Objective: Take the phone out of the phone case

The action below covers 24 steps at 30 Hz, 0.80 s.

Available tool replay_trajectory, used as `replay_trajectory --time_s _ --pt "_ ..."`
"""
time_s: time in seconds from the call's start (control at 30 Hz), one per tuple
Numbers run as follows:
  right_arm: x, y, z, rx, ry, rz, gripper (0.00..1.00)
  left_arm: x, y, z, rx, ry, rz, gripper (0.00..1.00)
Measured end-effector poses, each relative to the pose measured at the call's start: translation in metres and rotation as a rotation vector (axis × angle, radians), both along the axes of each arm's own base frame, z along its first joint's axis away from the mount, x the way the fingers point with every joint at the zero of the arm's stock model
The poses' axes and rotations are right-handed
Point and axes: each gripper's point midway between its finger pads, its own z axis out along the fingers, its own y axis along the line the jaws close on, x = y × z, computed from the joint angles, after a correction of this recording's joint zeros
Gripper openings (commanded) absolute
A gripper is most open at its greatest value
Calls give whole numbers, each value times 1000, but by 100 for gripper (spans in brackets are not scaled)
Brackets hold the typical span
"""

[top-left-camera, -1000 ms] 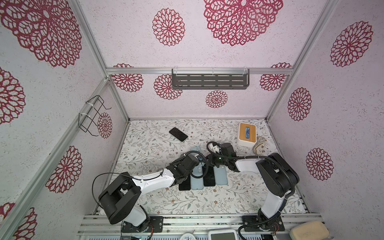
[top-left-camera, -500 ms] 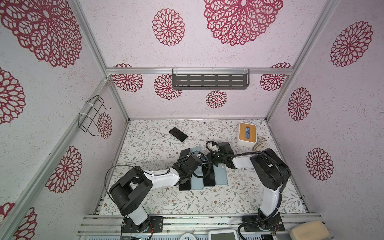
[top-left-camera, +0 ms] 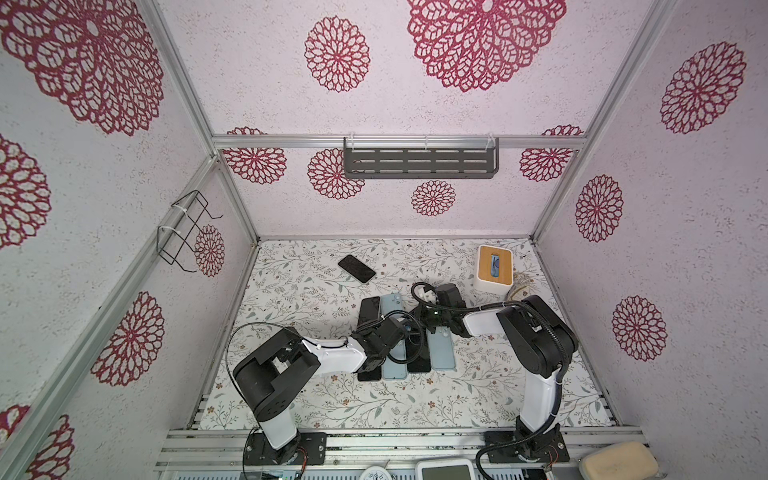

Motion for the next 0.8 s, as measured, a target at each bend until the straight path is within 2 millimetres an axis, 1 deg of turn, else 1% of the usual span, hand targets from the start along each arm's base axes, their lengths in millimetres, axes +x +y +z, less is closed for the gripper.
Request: replay_trajectory --time_s 0.07,0.1,0.17,0.23,0.27,0.33,0.4,0.43,0.47,0.5,0.53,0.6,0.63,0.73,0.8 --pt "1 0 0 -1 -1 -2 0 0 1 -2 0 3 5 40" --pt "1 0 0 -3 -1 -3 0 0 1 -3 -2 3 7 44" --pt "2 0 0 -4 -3 -6 2 0 1 -3 -5 1 12 47" --pt "3 0 1 -5 -4 -7 7 1 1 -3 -6 -5 19 51" --pt "4 1 1 -7 -4 -7 12 2 2 -2 -6 -10 24 52" --pt "6 0 0 -16 -7 -10 18 4 3 0 -13 -19 37 58" --pt "7 0 -1 -24 -5 -14 24 7 3 2 -23 -28 49 59" --pt "8 0 -1 -28 -6 -11 26 8 3 4 -30 -32 55 66" --pt "8 0 -2 -31 -6 -10 28 10 3 6 -38 -38 63 78" --pt "8 -1 -3 -35 -6 -9 30 11 2 8 -46 -43 71 82" --pt "8 -1 -3 -39 -6 -8 33 13 2 10 -59 -49 82 93" --pt "10 0 -5 -48 -8 -6 39 15 5 17 -89 -63 114 100" --pt "11 0 -6 -51 -11 -2 41 16 9 22 -107 -72 138 99" --pt "12 2 -3 -44 -22 4 53 21 22 44 -189 -94 226 98" --pt "13 4 1 -32 -40 14 70 24 34 61 -262 -115 292 97"
